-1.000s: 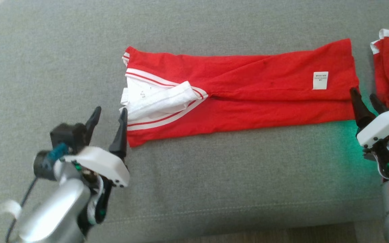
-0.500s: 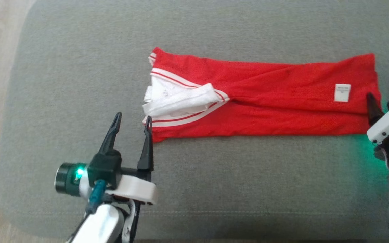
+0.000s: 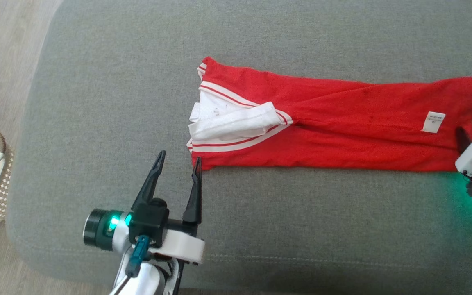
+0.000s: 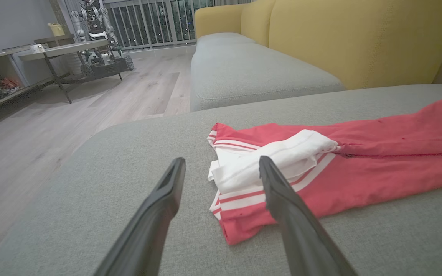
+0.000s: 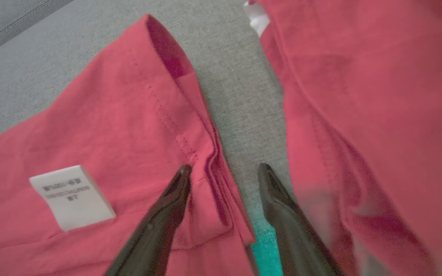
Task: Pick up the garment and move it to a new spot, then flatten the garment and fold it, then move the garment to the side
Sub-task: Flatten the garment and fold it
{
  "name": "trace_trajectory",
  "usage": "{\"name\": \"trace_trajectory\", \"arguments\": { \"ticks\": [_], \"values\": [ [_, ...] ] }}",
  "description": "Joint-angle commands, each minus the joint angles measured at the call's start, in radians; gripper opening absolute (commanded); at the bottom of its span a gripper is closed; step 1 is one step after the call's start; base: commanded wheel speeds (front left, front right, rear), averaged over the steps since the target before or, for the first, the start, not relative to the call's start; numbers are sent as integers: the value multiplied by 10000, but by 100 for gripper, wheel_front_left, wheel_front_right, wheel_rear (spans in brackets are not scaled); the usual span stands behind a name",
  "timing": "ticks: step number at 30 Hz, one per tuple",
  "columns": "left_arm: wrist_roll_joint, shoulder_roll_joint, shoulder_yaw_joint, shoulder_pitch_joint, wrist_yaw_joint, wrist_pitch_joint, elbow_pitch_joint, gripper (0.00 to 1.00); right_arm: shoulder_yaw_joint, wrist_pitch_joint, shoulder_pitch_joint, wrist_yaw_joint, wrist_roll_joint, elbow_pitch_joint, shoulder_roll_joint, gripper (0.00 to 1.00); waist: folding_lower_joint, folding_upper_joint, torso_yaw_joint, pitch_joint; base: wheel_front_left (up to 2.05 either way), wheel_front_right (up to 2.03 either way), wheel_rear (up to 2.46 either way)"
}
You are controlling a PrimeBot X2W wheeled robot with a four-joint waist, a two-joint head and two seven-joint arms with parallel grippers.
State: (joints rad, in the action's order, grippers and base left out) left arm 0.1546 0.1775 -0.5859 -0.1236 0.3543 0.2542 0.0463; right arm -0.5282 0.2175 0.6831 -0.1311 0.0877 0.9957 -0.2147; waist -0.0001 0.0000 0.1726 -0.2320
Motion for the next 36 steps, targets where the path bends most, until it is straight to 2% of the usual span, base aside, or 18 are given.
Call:
{"name": "trace_trajectory", "arguments": {
  "ticks": [1, 2, 3, 13, 20, 26, 30, 36],
  "values": [
    [-125, -23, 450, -105, -41, 76, -240, 100, 304, 303, -34, 4, -5, 196, 211, 25, 1, 0, -22, 1, 0, 0, 0],
    [-156, -51, 497, -105, -81, 76, -232, 100, 376, 285, -21, 4, 17, 233, 203, 2, 1, 0, -37, -1, 0, 0, 0],
    [-187, -81, 543, -106, -120, 76, -225, 100, 442, 262, -24, 4, 23, 273, 169, 0, 1, 0, -53, -1, 0, 0, 0],
    [-339, -347, 986, 77, -459, 76, -41, 100, 1360, -325, 492, 4, 546, -154, -170, 0, 1, 0, -360, 221, 0, 0, 0],
    [-461, -466, 1161, 202, -706, 76, 41, 100, 2077, -220, 812, 4, 721, -1021, -987, 0, 1, 0, -576, 455, 0, 0, 0],
    [-553, -565, 1223, 315, -837, 76, 74, 100, 2426, 61, 885, 4, 382, -1910, -1507, 0, 1, 0, -671, 655, 0, 0, 0],
    [-603, -637, 1274, 427, -912, 76, 125, 100, 2929, 613, 811, 4, 450, -2913, -1285, 0, 1, 0, -721, 801, 0, 0, 0],
    [-583, -760, 1270, 493, -1126, 76, 452, 100, 4225, 1669, 196, 4, 968, -4827, -662, 0, 1, 0, -657, 1020, 0, 0, 0]
  ]
}}
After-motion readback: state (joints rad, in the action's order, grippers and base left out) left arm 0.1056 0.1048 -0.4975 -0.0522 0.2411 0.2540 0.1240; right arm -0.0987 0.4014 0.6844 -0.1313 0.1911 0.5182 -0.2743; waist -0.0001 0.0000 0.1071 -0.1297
